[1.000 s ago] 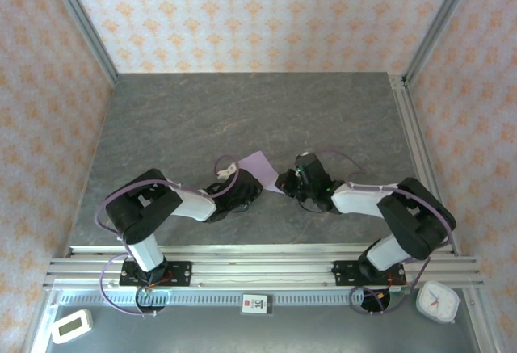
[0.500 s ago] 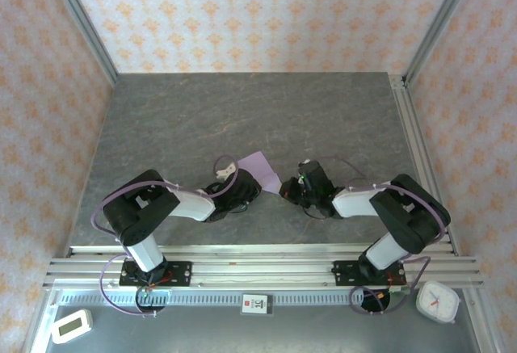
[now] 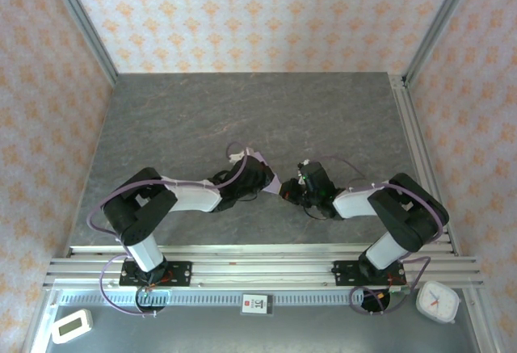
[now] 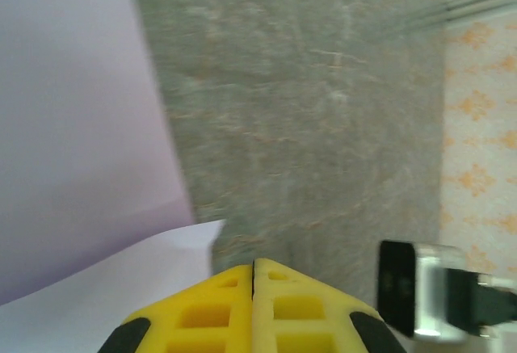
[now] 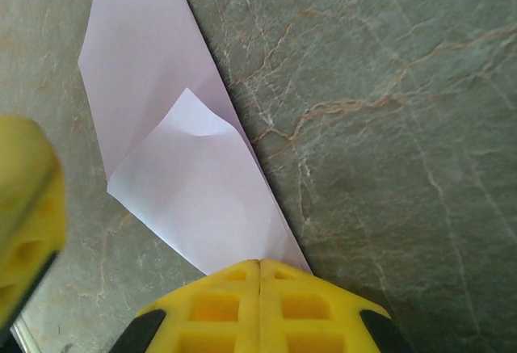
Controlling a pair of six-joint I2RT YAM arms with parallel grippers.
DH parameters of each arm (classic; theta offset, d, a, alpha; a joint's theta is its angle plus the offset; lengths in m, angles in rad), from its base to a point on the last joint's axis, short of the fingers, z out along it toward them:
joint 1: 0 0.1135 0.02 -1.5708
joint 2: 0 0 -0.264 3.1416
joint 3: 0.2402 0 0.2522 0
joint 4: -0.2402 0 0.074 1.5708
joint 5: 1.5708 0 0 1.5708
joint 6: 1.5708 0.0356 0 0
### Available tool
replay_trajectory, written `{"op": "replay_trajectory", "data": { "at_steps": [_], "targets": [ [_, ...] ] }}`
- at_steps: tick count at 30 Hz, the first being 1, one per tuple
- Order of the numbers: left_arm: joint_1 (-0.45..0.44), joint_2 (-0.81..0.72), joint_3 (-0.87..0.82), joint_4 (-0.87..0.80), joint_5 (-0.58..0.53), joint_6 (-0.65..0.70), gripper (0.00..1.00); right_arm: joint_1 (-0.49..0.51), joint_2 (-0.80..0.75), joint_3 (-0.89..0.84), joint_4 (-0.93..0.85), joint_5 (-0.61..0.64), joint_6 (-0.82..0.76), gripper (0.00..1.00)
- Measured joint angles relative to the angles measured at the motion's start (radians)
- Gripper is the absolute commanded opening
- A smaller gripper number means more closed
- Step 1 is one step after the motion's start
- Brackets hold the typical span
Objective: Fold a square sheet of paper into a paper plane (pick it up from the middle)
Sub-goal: Third fold the triangle at the center of the table.
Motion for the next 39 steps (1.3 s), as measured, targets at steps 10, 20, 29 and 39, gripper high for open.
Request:
{"op": "replay_trajectory", "data": {
  "at_steps": [10,20,29,39],
  "targets": [
    [0.006,0.103,-0.043,0.047,0.030,-0.020,0.00,-0.004,0.019,0.047,-0.067,-0.012,-0.014,0.00],
    [0.008,0.041,-0.151,0.106,-0.027,-0.090,0.00,0.007,0.059,0.131,-0.165,0.001,-0.095,0.00],
    [0.048,-0.021,-0.225,0.106,-0.042,-0.089,0.00,0.010,0.077,0.131,-0.161,0.005,-0.106,0.00],
    [0.097,-0.132,-0.381,0.161,-0.073,-0.101,0.00,0.010,0.081,0.130,-0.154,0.005,-0.106,0.00]
  ]
}}
